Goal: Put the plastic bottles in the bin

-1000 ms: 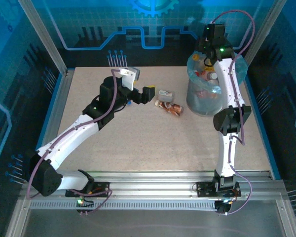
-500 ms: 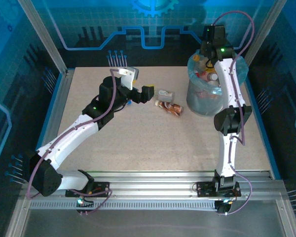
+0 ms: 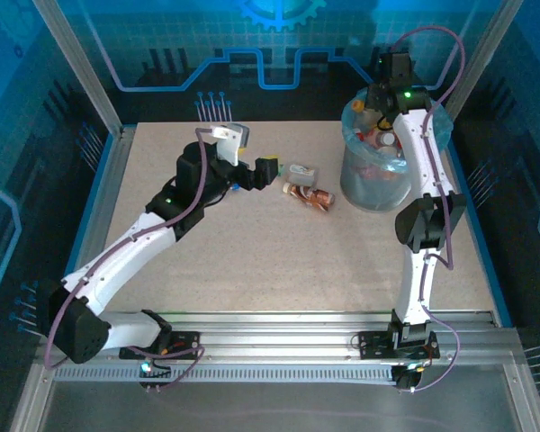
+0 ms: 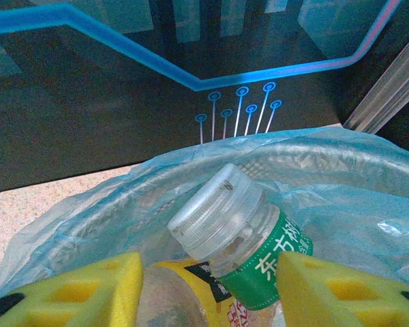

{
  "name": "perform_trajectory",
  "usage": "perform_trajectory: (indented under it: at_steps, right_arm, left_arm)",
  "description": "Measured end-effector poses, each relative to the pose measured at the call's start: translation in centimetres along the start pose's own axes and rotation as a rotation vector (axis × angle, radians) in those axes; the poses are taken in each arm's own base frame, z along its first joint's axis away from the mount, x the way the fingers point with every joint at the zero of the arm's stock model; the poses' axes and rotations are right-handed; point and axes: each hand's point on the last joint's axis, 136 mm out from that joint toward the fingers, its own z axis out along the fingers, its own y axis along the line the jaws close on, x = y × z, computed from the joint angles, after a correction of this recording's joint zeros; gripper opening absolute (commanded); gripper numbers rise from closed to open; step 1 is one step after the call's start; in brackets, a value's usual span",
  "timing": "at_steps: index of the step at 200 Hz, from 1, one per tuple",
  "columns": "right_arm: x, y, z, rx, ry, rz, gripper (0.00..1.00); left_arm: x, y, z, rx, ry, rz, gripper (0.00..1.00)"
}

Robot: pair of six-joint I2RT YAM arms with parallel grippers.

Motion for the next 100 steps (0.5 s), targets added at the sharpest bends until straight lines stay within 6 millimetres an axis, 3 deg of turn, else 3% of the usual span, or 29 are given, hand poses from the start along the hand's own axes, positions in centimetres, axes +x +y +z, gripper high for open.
perform_trajectory:
  at_steps: [100]
  right_arm:
    - [0.1, 0.1, -0.1, -0.012, 0.009, 0.032, 0.62]
  left_arm:
    - [0.1, 0.2, -1.7, -0.016, -0.014, 0.001, 0.96]
